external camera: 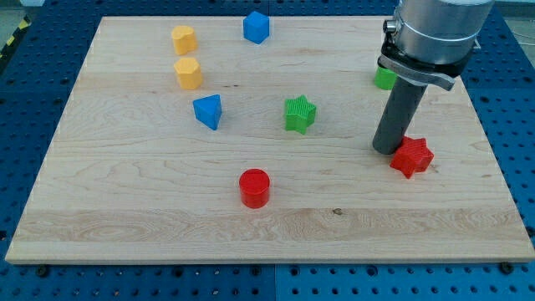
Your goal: Slightly touch the red star towards the bottom right of the board
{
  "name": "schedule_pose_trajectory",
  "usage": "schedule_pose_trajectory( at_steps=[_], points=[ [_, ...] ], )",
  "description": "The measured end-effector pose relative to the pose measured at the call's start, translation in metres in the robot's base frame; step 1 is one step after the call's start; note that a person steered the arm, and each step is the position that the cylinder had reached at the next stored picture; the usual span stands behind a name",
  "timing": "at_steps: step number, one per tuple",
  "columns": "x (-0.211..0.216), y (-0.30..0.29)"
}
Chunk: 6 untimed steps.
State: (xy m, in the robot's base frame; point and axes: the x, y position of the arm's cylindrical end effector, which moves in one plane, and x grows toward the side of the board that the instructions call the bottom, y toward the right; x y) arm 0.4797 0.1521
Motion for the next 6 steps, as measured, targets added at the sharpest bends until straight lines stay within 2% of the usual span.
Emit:
schedule_pose_trajectory(
  at_steps=[3,6],
  points=[
    [0.0,-0.023],
    [0.019,-0.019]
  ],
)
